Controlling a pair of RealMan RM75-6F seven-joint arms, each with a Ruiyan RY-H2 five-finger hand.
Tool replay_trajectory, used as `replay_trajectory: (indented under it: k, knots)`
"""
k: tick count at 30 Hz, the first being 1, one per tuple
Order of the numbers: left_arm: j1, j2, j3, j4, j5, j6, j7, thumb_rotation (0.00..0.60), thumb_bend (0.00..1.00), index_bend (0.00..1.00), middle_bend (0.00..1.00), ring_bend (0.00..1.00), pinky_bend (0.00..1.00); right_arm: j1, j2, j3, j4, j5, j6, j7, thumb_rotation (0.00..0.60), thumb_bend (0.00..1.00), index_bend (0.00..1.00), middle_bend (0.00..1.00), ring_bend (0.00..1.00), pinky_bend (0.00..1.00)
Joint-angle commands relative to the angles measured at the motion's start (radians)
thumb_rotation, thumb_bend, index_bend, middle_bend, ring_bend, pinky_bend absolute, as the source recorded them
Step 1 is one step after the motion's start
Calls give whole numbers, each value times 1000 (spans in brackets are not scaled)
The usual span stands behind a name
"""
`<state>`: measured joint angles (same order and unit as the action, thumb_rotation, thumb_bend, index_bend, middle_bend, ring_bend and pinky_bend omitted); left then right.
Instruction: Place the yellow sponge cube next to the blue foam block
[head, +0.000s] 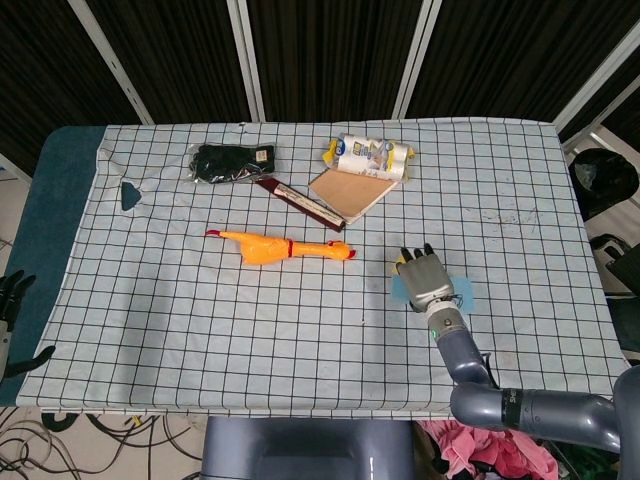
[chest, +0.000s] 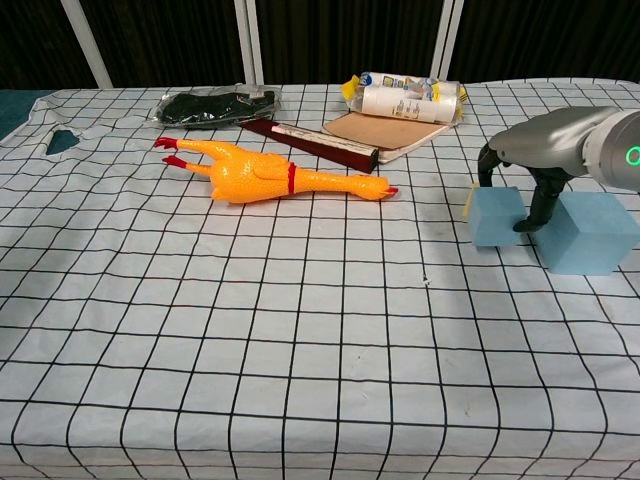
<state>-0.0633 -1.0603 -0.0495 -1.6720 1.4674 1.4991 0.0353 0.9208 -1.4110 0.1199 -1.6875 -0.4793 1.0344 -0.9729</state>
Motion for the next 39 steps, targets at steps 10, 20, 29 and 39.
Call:
replay_trajectory:
  k: [10, 20, 29, 39]
  knots:
    - [1, -1, -1, -1, -1, 1, 2, 600, 138, 77, 36, 0, 0, -4, 24, -40, 7, -13, -18, 42, 600, 322, 454, 91, 146, 90]
    - [1, -4, -2, 0, -4, 3, 7, 600, 138, 77, 36, 0, 0, -11, 31, -66, 27, -34, -30, 84, 600, 322, 454, 91, 146, 90]
    - [2, -3, -2, -1, -4, 3, 7, 600, 138, 77, 36, 0, 0, -10, 25, -82, 41, -39, -36, 99, 600, 321, 444, 91, 142, 90]
    - [2, -2, -1, -1, -4, 2, 7, 600, 138, 78, 36, 0, 0, -4, 16, -92, 49, -22, -21, 91, 600, 317, 320, 83, 115, 90]
